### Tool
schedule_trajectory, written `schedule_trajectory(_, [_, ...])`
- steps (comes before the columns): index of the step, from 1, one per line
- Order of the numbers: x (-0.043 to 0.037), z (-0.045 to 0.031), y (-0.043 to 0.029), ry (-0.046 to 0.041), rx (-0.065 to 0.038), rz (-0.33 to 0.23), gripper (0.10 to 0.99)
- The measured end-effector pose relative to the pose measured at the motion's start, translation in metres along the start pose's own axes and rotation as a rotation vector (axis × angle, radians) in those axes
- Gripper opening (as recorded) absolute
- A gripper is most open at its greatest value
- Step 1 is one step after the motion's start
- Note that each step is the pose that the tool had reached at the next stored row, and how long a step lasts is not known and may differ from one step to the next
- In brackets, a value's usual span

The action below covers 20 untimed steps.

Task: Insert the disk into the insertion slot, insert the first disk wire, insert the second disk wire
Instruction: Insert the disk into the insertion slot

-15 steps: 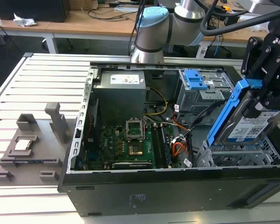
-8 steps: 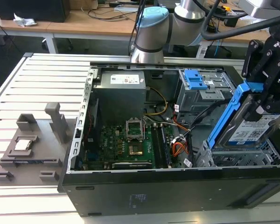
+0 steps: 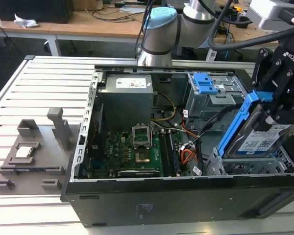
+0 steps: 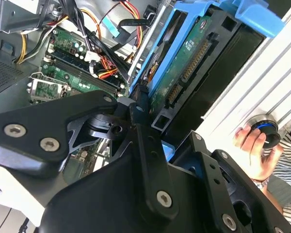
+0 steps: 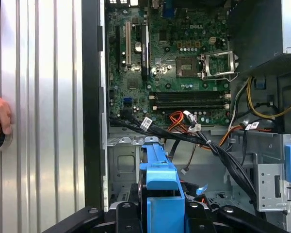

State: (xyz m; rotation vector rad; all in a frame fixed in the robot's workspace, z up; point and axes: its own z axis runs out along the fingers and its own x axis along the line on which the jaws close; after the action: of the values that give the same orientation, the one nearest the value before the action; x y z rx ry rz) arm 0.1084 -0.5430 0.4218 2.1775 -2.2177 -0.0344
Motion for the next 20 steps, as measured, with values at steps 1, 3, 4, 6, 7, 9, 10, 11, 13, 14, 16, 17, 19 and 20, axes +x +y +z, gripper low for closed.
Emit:
schedule_trajectory(1, [0.0000, 0.0011, 0.0000, 0.0000, 0.000, 0.000, 0.365])
schedule_trajectory(3, [0.0000, 0.0034, -0.0001, 0.0000, 0.000, 0.000, 0.365])
schedule_trajectory(4, [-0.0001, 0.0054, -0.0002, -0.0001, 0.000, 0.000, 0.365])
schedule_trajectory(6, [-0.0001, 0.0077, -0.0003, 0.0000, 0.000, 0.000, 0.365])
schedule_trajectory(7, [-0.0001, 0.0099, -0.0004, 0.0000, 0.000, 0.000, 0.365])
schedule_trajectory(9, [-0.0001, 0.0128, -0.0005, 0.0000, 0.000, 0.000, 0.365])
schedule_trajectory(10, [-0.0001, 0.0161, -0.0006, 0.0000, 0.000, 0.000, 0.365])
schedule_trajectory(11, [-0.0002, 0.0197, -0.0008, -0.0001, 0.000, 0.000, 0.365])
schedule_trajectory(13, [-0.0002, 0.0233, -0.0009, -0.0001, 0.000, 0.000, 0.365])
schedule_trajectory(14, [-0.0002, 0.0245, -0.0009, 0.0000, 0.000, 0.000, 0.365])
schedule_trajectory(16, [-0.0003, 0.0280, -0.0011, 0.0001, 0.000, 0.000, 0.365])
schedule_trajectory(17, [-0.0003, 0.0285, -0.0011, 0.0001, 0.000, 0.000, 0.365])
schedule_trajectory(19, [-0.0002, 0.0285, -0.0011, 0.0002, 0.000, 0.000, 0.365])
schedule_trajectory(20, [-0.0002, 0.0286, -0.0011, 0.0002, 0.000, 0.000, 0.365])
